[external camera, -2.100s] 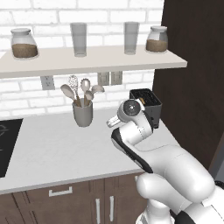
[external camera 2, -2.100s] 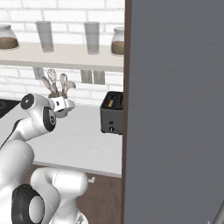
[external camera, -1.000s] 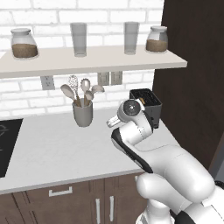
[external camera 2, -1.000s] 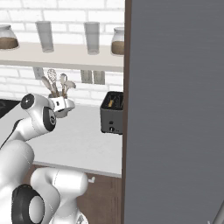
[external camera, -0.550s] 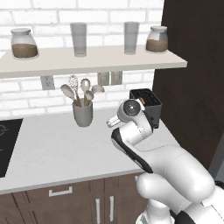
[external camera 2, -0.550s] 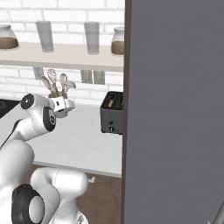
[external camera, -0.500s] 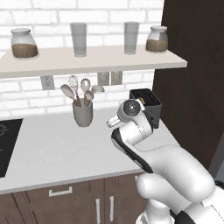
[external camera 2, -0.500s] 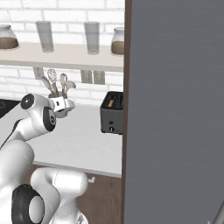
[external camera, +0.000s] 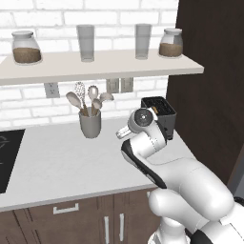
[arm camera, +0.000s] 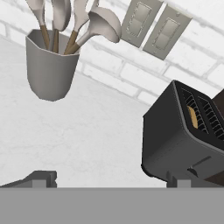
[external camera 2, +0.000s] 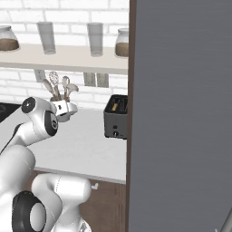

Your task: Start the toaster. Once the lever pops up, take the bread to the plate on the dining counter.

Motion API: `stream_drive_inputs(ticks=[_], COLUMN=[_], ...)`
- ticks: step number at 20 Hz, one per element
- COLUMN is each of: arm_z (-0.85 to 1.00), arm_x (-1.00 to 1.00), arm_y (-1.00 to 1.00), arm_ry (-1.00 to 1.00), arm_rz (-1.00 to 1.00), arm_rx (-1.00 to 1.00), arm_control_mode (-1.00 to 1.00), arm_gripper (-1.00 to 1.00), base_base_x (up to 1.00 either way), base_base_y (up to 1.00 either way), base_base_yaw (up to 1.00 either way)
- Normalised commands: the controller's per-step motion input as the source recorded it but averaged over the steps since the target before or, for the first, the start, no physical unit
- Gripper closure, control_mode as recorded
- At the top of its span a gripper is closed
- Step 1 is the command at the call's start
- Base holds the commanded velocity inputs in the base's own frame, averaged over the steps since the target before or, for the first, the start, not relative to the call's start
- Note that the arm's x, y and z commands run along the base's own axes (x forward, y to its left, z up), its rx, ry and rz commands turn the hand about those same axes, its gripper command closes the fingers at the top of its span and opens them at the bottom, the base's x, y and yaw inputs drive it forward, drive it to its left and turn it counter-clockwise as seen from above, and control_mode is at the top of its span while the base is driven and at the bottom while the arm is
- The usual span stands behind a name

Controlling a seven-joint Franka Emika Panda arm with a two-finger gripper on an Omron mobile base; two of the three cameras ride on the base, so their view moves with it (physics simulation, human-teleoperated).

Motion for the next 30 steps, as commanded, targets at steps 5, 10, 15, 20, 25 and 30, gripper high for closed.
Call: stream_drive_inputs(ticks=[5, 10, 15, 20, 25, 30], arm_z=[0.00, 0.00, 0.00, 0.00, 0.00, 0.00], arm_x=[0.00, 0.00, 0.00, 0.00, 0.00, 0.00], arm_y=[0.00, 0.00, 0.00, 0.00, 0.00, 0.00], arm_ry=[0.00, 0.00, 0.00, 0.00, 0.00, 0.00], arm_rz=[0.00, 0.00, 0.00, 0.00, 0.00, 0.00], arm_rx=[0.00, 0.00, 0.00, 0.00, 0.00, 0.00], arm_control_mode=[-1.00, -1.00, -1.00, -1.00, -1.00, -1.00], arm_gripper=[-1.00, -1.00, -1.00, -1.00, -1.00, -1.00], base_base_x=[0.00, 0.00, 0.00, 0.00, 0.00, 0.00], base_base_y=[0.00, 0.00, 0.00, 0.00, 0.00, 0.00], base_base_yaw=[0.00, 0.00, 0.00, 0.00, 0.00, 0.00])
